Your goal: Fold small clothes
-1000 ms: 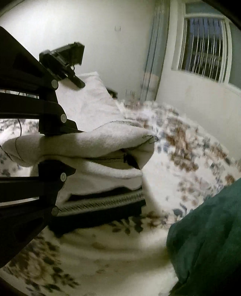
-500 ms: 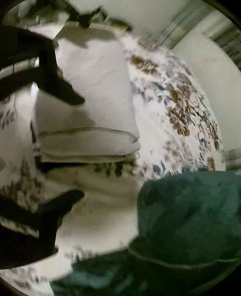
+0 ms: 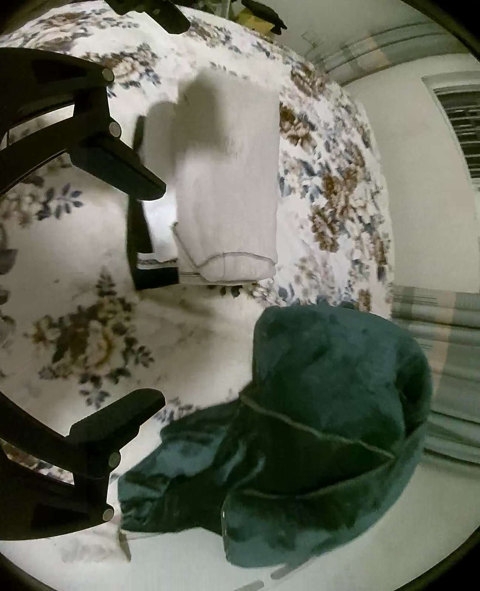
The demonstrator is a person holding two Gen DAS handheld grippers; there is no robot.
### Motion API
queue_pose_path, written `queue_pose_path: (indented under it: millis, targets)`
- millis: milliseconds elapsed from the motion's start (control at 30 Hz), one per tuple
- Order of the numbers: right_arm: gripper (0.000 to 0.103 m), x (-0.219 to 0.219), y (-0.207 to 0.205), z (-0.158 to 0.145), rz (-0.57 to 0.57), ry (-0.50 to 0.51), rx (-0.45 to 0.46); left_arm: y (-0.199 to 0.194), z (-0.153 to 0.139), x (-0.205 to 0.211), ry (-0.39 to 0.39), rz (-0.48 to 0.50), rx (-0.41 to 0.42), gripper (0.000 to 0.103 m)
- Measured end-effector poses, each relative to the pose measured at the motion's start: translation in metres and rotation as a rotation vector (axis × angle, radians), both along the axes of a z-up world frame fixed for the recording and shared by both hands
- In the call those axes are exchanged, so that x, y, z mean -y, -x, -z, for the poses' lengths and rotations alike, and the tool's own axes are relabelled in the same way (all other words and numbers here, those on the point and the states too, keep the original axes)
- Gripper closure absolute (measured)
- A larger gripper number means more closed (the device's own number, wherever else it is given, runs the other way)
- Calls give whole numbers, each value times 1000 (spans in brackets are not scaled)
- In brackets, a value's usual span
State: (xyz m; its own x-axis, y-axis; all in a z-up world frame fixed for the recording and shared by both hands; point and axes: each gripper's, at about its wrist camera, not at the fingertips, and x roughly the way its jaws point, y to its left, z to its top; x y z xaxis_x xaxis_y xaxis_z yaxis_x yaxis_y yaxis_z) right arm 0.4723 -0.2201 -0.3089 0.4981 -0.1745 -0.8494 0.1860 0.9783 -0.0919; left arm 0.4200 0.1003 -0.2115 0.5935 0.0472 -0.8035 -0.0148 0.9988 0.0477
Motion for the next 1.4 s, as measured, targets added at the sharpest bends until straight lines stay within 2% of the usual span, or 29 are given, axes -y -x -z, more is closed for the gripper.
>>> queue_pose_path:
  millis: [433,500,700,1033,1400]
  targets:
    - [0,-44,188,-191,-41,32,200,165,-143,1,-6,11,138,1]
    - [0,-47,221,-221,-57,24,230,184,-158,0,-7,7,159,1]
    - [0,-59,300,-285,-98,35,307,238,-198,-3,5,-11,228,1]
    - [0,-59,384,-339,-106,24,381,287,-225,-7,30,-27,269,1]
    - [0,-58,404,-349,-136,41,393,309,-229,-3,39,-20,281,0]
